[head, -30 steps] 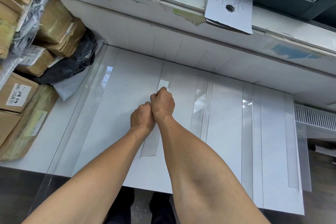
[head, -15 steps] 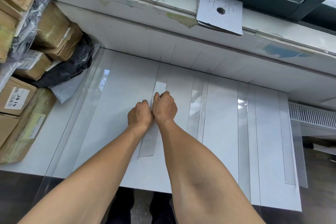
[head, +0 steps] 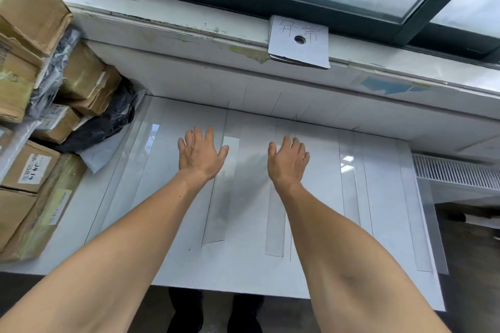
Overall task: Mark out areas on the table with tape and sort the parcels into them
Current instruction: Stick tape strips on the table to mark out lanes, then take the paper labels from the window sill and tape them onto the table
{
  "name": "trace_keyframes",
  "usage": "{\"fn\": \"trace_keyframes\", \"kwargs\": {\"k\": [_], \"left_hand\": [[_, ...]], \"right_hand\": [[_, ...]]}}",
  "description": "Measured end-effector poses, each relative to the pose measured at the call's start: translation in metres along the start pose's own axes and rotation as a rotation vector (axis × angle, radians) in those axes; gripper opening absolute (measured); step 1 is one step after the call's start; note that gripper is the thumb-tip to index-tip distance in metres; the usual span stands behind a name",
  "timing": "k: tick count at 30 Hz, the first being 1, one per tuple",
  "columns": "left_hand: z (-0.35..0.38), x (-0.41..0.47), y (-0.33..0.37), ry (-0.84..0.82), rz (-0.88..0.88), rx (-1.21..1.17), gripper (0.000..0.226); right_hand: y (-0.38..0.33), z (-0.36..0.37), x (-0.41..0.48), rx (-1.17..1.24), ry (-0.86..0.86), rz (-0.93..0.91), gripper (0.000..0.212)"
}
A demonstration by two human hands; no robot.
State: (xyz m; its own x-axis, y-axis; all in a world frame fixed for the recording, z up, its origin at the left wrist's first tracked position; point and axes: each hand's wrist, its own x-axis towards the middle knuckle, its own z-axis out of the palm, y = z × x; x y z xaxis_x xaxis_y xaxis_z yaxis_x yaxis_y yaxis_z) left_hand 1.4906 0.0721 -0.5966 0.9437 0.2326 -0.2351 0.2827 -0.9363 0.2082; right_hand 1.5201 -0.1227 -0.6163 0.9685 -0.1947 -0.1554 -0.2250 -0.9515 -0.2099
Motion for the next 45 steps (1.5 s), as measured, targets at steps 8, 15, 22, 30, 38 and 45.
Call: {"fn": "trace_keyframes", "kwargs": {"k": [8,15,22,30,38,45], "left_hand": [[-0.02,-0.001,0.024,0.017,0.101,0.115,0.072],[-0.044,-0.011,0.038,0.044,0.159,0.166,0.074],[-0.075,-0.008,0.044,0.078,0.256,0.158,0.072],[-0.13,0.003,0.059,-0.097,0.251,0.057,0.051],[-0.193,0.018,0.084,-0.035,0.325,0.096,0.052],[-0.22,0.045,0.116,0.012,0.303,0.111,0.048]], "right_hand": [[0.03,-0.034,0.005,-0.02,-0.01,-0.011,0.06],[0.024,-0.057,-0.008,-0.012,-0.014,-0.103,0.065],[0.009,-0.098,-0.004,-0.058,0.057,-0.235,0.056],[-0.02,-0.141,0.003,-0.117,-0.023,-0.264,0.044],[-0.047,-0.194,0.016,-0.14,-0.032,-0.239,0.045],[-0.051,-0.23,0.046,-0.12,0.01,-0.217,0.041]]}}
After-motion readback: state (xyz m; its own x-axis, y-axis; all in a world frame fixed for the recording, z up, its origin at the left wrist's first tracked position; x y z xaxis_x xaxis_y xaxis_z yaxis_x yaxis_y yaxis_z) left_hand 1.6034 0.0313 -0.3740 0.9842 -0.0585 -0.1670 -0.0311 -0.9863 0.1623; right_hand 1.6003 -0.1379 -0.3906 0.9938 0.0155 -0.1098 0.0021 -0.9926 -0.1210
